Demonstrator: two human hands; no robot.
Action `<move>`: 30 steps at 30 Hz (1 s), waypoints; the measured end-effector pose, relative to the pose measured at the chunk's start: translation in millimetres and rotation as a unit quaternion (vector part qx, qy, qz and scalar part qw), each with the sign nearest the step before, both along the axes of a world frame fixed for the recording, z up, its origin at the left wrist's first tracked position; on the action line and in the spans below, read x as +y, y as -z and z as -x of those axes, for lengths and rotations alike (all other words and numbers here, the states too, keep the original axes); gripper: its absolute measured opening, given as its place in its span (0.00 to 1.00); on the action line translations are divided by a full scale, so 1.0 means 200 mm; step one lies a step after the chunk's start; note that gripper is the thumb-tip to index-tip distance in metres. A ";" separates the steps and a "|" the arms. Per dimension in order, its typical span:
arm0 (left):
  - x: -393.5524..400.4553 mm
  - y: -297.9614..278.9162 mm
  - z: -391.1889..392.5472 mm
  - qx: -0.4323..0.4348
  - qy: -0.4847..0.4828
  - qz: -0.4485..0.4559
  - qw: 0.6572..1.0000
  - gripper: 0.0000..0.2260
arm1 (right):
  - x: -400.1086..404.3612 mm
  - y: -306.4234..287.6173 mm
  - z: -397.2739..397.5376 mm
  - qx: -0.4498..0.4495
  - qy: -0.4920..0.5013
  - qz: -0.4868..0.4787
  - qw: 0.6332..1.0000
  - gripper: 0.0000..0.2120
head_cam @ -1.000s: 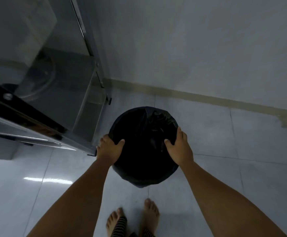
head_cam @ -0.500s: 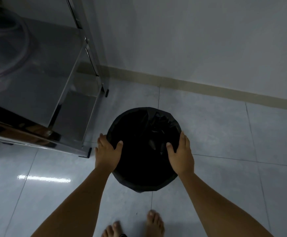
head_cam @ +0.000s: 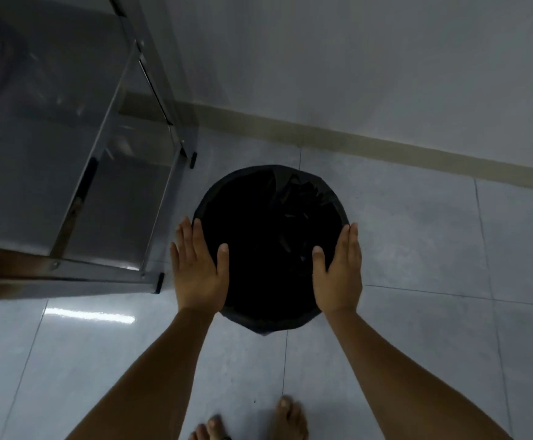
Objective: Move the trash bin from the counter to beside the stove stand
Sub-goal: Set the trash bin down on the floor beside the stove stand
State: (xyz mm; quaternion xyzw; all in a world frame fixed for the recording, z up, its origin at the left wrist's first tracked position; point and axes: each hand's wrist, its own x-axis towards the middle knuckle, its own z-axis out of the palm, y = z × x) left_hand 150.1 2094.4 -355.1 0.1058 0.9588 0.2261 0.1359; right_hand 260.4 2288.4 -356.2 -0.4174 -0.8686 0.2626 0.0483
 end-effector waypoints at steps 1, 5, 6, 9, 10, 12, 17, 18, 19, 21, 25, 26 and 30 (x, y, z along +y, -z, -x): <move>0.03 0.00 0.05 0.000 -0.001 0.001 1.000 0.31 | 0.03 0.00 0.05 0.001 -0.001 0.002 1.000 0.34; 0.16 0.00 0.25 0.023 0.003 -0.005 1.000 0.31 | 0.15 0.02 0.23 0.007 0.006 0.004 1.000 0.34; 0.19 0.00 0.29 0.027 0.003 -0.008 1.000 0.32 | 0.18 0.02 0.27 0.012 0.009 0.003 1.000 0.34; 0.26 0.01 0.41 0.035 0.007 -0.011 0.999 0.32 | 0.26 0.02 0.38 0.027 0.011 0.006 1.000 0.33; 0.29 0.02 0.45 0.040 0.007 -0.011 0.999 0.32 | 0.29 0.02 0.42 0.031 0.013 0.006 0.999 0.33; 0.35 0.02 0.53 0.053 0.007 -0.004 0.999 0.32 | 0.34 0.02 0.50 0.036 0.014 0.001 0.999 0.32; 0.44 0.01 0.65 0.036 0.014 0.032 0.999 0.34 | 0.45 0.04 0.64 0.020 -0.007 0.009 1.000 0.34; 0.45 0.00 0.67 0.023 0.022 0.046 0.998 0.35 | 0.47 0.03 0.66 0.011 -0.016 0.013 1.000 0.35; 0.45 -0.02 0.69 0.008 0.032 0.063 0.997 0.36 | 0.48 0.02 0.67 0.000 -0.026 0.020 0.999 0.36; 0.45 -0.07 0.71 -0.027 0.049 0.100 0.993 0.37 | 0.51 -0.02 0.68 -0.036 -0.048 0.032 0.998 0.37; 0.42 -0.25 0.67 -0.067 0.061 0.176 0.980 0.35 | 0.53 -0.20 0.61 -0.156 -0.144 0.027 0.977 0.36; 0.40 -0.34 0.64 -0.080 0.062 0.189 0.977 0.35 | 0.52 -0.28 0.59 -0.185 -0.173 0.024 0.967 0.35; 0.36 -0.75 0.53 -0.137 0.086 0.227 0.960 0.33 | 0.47 -0.68 0.51 -0.275 -0.252 0.039 0.927 0.34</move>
